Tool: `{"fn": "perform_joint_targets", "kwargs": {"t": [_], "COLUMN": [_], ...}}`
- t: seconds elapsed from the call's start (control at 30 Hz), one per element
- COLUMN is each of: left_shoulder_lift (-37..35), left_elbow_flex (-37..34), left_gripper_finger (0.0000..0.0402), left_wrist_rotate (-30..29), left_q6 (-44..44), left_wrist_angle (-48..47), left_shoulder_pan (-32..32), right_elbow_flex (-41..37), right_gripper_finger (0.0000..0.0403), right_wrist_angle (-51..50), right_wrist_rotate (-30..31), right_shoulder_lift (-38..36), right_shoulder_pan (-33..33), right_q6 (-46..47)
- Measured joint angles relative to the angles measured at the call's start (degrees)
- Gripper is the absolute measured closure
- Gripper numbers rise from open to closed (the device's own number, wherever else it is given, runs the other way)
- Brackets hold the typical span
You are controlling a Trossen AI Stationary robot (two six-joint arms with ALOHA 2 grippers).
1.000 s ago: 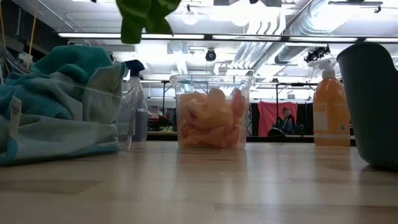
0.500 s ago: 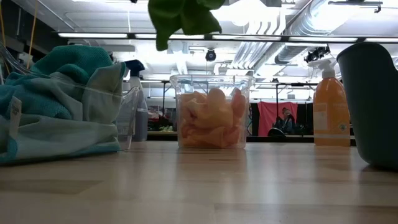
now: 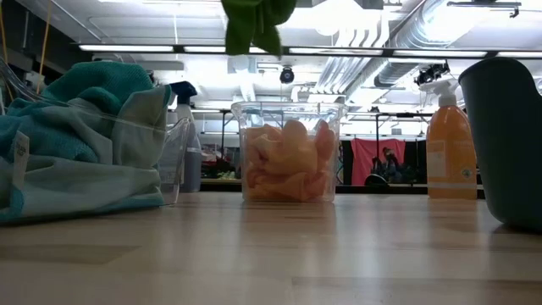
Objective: Sort microfiber towel by color & place in baskets
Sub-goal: Put the green microfiber towel into the green bin
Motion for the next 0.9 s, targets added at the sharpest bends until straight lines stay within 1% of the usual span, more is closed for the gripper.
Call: {"fn": "perform_joint_targets", "kwargs": {"t": [0.07, 0.23, 0.37, 0.7, 0.8, 0.87, 0.9], "left_shoulder_lift": [0.9, 3.0, 4.1, 4.6, 4.6, 4.6, 4.6], "left_elbow_flex": [0.0, 0.0, 0.0, 0.0, 0.0, 0.0, 0.0], "left_gripper_finger": [0.04, 0.04, 0.0399, 0.0399, 0.0399, 0.0399, 0.0399], "left_wrist_rotate": [0.8, 3.5, 3.6, 3.7, 3.7, 3.7, 3.7], "left_q6": [0.0, -0.4, -0.5, -0.5, -0.6, -0.6, -0.6], "left_wrist_angle": [0.8, 2.8, 3.3, 5.2, 5.2, 5.2, 5.2], "left_shoulder_pan": [0.0, 0.0, -0.3, -0.4, -0.4, -0.4, -0.4], "right_elbow_flex": [0.0, 0.0, 0.0, 0.0, 0.0, 0.0, 0.0], "right_gripper_finger": [0.0105, 0.0105, 0.0105, 0.0108, 0.0127, 0.0154, 0.0174], "right_wrist_angle": [1.1, 2.0, 2.0, 2.0, 1.6, 1.5, 1.5], "right_wrist_rotate": [-1.0, -1.1, -1.1, -1.3, -1.3, -1.2, -1.0], "right_shoulder_lift": [0.6, 1.0, 1.0, 1.0, 1.0, 1.0, 1.0], "right_shoulder_pan": [0.0, 0.0, 0.0, 0.0, 0.0, 0.0, 0.0], "right_q6": [0.1, 1.0, 3.5, 3.7, 4.2, 5.1, 5.1]}}
